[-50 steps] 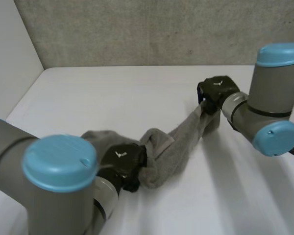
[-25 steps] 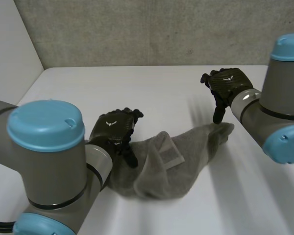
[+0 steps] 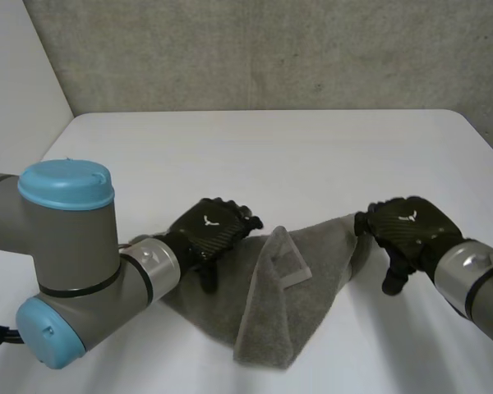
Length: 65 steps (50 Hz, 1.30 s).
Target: Fold the towel.
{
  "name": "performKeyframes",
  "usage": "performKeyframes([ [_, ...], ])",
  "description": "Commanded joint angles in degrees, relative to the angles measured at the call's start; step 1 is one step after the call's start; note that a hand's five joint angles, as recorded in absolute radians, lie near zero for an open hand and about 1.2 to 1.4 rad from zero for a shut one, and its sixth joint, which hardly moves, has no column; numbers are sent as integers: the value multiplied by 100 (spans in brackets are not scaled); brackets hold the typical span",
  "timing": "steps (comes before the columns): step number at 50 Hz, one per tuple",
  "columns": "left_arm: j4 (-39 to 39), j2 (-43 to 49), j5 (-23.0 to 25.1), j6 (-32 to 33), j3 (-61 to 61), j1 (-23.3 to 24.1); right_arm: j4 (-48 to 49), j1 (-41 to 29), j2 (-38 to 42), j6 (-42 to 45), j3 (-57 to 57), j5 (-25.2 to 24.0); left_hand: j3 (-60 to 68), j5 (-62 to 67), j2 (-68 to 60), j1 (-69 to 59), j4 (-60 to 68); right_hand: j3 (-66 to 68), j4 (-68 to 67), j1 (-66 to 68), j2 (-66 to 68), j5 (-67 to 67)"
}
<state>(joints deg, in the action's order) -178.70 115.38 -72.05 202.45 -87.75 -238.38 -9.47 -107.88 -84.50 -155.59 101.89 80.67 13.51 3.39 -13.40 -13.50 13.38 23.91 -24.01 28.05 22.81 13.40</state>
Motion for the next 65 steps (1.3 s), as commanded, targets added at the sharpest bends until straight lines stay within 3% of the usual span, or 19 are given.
performKeyframes([
  [1, -332, 196, 640, 5, 21, 46, 243, 495, -31, 2, 577, -288, 276, 288, -287, -277, 289, 434, -424, 20, 544, 485],
  [8, -938, 485, 718, 601, 12, 274, 261, 584, -23, -7, 666, -359, 863, 875, -874, -864, 876, 434, -424, 20, 544, 485],
  [16, -974, 810, 745, 1296, 117, 494, 384, 584, -14, -7, 798, -359, 1201, 1213, -1212, -1202, 1214, 417, -407, 3, 528, 468],
  [21, -974, 925, 745, 1376, 188, 512, 437, 584, 4, -7, 868, -368, 1351, 1363, -1362, -1353, 1364, 400, -390, -14, 511, 451],
  [25, -974, 925, 745, 1368, 206, 529, 472, 584, 4, 2, 868, -368, 2631, 2643, -2642, -2632, 2644, 400, -390, -14, 511, 451],
  [27, -992, 908, 736, 1359, 206, 617, 490, 584, 13, 2, 877, -368, 4925, 4937, -4936, -4926, 4938, 400, -390, -14, 511, 451],
  [28, -992, 908, 736, 1359, 206, 617, 499, 584, 21, 2, 877, -368, 4935, 4948, -4946, -4937, 4948, 400, -390, -14, 511, 451],
  [30, -1053, 820, 719, 1350, 206, 705, 507, 584, 30, 2, 886, -368, 6642, 6654, -6653, -6643, 6655, 400, -390, -14, 511, 451],
  [36, -1475, 451, 631, 1280, 135, 740, 569, 566, 39, 2, 930, -368, 6649, 6661, -6660, -6650, 6662, 384, -374, -30, 494, 434],
  [39, -1783, 196, 393, 1174, 91, 696, 569, 549, 30, -16, 930, -376, 6649, 6661, -6660, -6650, 6662, 384, -374, -31, 494, 434],
  [41, -1958, -23, -131, 938, 109, 635, 569, 540, 30, -24, 930, -403, 6649, 6661, -6660, -6650, 6662, 367, -357, -47, 477, 417],
  [44, -2011, -103, -468, 805, 144, 582, 551, 549, 4, -103, 912, -525, 6649, 6661, -6660, -6650, 6662, 367, -357, -47, 477, 417],
  [46, -2038, -182, -1133, 621, 214, 320, 534, 549, 4, -130, 903, -579, 6649, 6661, -6660, -6650, 6662, 367, -357, -47, 477, 417],
  [47, -2038, -182, -1136, 621, 214, 318, 525, 549, -31, -182, 894, -605, 6649, 6661, -6660, -6650, 6662, 350, -340, -64, 460, 401],
  [49, -2029, -191, -1748, 594, 337, 64, 507, 531, -58, -271, 868, -622, 6649, 6661, -6660, -6650, 6662, 367, -357, -47, 477, 417],
  [50, -2029, -191, -1751, 594, 337, 63, 490, 479, -93, -392, 833, -605, 6649, 6661, -6660, -6650, 6662, 350, -340, -64, 460, 401],
  [52, -1985, -191, -2363, 585, 460, -120, 481, 426, -136, -533, 807, -605, 6649, 6661, -6660, -6650, 6662, 350, -340, -64, 460, 401],
  [57, -1915, -200, -3068, 594, 391, -358, 481, 118, -163, -921, 666, -622, 6649, 6661, -6660, -6650, 6662, 350, -340, -64, 460, 401],
  [65, -1608, -200, -3254, 603, 188, -481, 534, -726, -5, -1422, 402, -640, 6649, 6661, -6660, -6650, 6662, 350, -340, -64, 460, 401],
])
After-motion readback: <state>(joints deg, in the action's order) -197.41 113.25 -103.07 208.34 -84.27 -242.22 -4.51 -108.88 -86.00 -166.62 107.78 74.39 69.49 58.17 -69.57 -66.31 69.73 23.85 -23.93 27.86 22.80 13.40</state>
